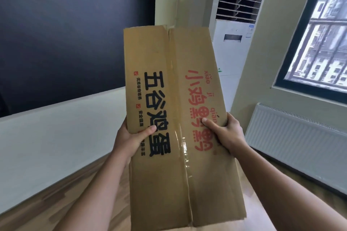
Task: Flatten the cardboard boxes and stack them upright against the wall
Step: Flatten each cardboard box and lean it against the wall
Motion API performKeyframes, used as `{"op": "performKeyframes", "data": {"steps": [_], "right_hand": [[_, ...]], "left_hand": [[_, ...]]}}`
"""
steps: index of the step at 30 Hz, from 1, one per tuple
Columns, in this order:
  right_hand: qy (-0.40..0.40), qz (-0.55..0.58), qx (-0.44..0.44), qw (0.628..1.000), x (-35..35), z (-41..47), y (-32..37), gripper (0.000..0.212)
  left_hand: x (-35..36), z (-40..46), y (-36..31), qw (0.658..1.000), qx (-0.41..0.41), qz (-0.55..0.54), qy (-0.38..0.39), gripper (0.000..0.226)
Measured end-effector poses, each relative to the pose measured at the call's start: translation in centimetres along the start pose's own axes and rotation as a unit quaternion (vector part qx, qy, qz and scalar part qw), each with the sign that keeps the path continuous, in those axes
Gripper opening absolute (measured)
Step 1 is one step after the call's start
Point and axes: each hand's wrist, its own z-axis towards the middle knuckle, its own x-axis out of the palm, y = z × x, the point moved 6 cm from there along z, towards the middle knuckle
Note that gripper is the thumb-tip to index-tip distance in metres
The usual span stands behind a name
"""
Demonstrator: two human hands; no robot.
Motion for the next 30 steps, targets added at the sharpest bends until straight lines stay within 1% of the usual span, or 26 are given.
{"op": "performKeyframes", "data": {"steps": [2, 4, 8, 9, 12, 16, 18, 20, 22, 25, 27, 30], "right_hand": [[0.012, -0.008, 0.009, 1.000, 0.6, 5.4, -1.2, 0.055], [0.021, -0.009, 0.009, 1.000, 1.1, 9.1, -2.3, 0.054], [0.058, -0.016, 0.012, 0.998, 3.8, 20.4, -6.2, 0.055], [0.068, -0.012, 0.018, 0.997, 4.4, 22.3, -7.0, 0.058], [0.108, -0.012, 0.021, 0.994, 6.0, 31.7, -11.2, 0.068], [0.152, -0.011, 0.039, 0.988, 7.4, 41.3, -15.0, 0.064], [0.188, -0.019, 0.043, 0.981, 9.0, 46.8, -16.8, 0.056], [0.205, -0.032, 0.043, 0.977, 10.5, 50.2, -18.4, 0.047], [0.224, -0.043, 0.047, 0.972, 12.4, 53.8, -20.8, 0.049], [0.256, -0.059, 0.074, 0.962, 15.6, 59.2, -25.3, 0.054], [0.271, -0.067, 0.093, 0.956, 18.1, 62.8, -28.7, 0.049], [0.295, -0.096, 0.108, 0.945, 22.5, 67.9, -34.8, 0.052]], "left_hand": [[2.4, 4.7, 0.6, 1.000, -0.007, 0.004, -0.002, 0.082], [3.8, 7.9, 1.1, 1.000, -0.011, 0.004, -0.006, 0.078], [7.9, 17.3, 4.0, 0.999, -0.032, 0.007, -0.043, 0.083], [8.5, 18.5, 4.6, 0.998, -0.041, 0.009, -0.047, 0.085], [12.8, 25.1, 7.9, 0.994, -0.072, 0.001, -0.081, 0.098], [17.4, 31.2, 10.2, 0.988, -0.108, -0.013, -0.106, 0.085], [19.5, 35.2, 11.8, 0.983, -0.127, -0.011, -0.129, 0.091], [20.5, 37.8, 13.6, 0.977, -0.151, -0.019, -0.148, 0.104], [21.7, 40.4, 16.1, 0.968, -0.183, -0.020, -0.172, 0.111], [23.7, 45.0, 20.4, 0.956, -0.218, -0.024, -0.193, 0.111], [24.9, 48.3, 23.7, 0.950, -0.239, -0.037, -0.200, 0.106], [26.1, 53.6, 30.2, 0.937, -0.271, -0.054, -0.213, 0.086]]}}
